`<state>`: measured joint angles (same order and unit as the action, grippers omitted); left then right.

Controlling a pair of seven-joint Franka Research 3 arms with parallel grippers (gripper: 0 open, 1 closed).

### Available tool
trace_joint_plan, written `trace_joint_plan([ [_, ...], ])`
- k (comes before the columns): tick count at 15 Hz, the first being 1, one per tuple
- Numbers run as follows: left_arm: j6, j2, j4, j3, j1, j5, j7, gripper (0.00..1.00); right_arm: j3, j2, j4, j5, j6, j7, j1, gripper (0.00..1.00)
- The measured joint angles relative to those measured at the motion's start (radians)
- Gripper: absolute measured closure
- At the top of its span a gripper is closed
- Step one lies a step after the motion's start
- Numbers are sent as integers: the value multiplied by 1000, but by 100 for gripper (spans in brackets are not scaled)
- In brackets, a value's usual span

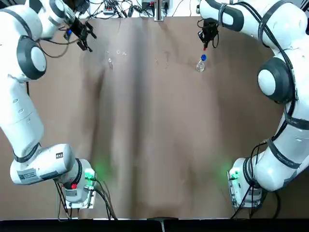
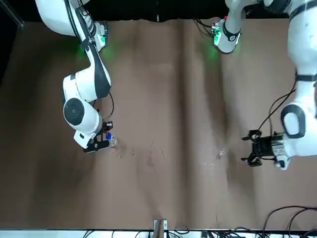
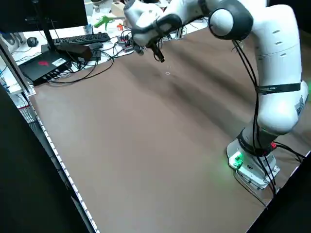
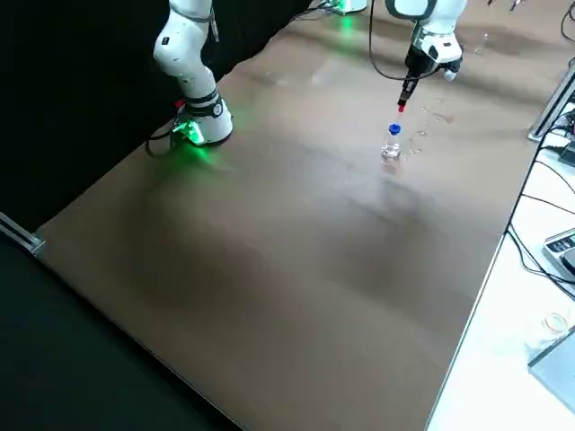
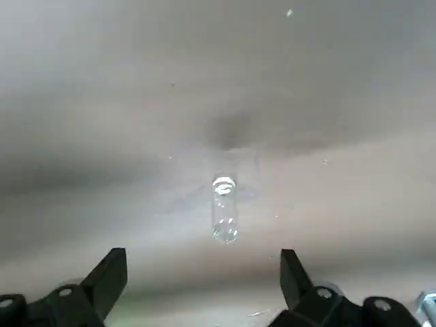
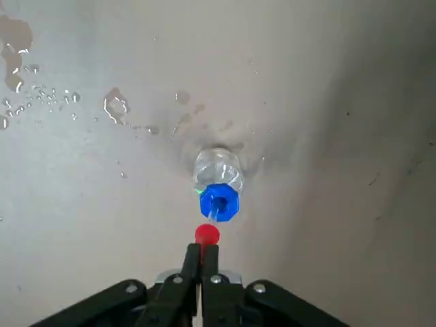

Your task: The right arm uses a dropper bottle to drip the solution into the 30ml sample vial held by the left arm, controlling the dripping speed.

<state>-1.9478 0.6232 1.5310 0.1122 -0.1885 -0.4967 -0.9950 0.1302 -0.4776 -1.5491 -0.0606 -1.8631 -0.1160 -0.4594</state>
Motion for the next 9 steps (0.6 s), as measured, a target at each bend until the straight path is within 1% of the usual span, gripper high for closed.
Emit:
trace_joint_plan([
  [1,24,-37,-1,0,0,43,0,1,0,-1,0,0,0,0,0,96],
  [2,62,-107,-2,5,9,135,1,1,0,-1,0,0,0,0,0,96],
  [3,81,-135,-2,11,14,179,10,1,0,-1,0,0,0,0,0,96],
  [6,128,-181,-20,42,25,274,77,1,0,-4,-1,0,0,0,0,96],
  [9,165,-212,-42,60,32,335,275,1,1,-5,-2,1,-1,0,2,94],
])
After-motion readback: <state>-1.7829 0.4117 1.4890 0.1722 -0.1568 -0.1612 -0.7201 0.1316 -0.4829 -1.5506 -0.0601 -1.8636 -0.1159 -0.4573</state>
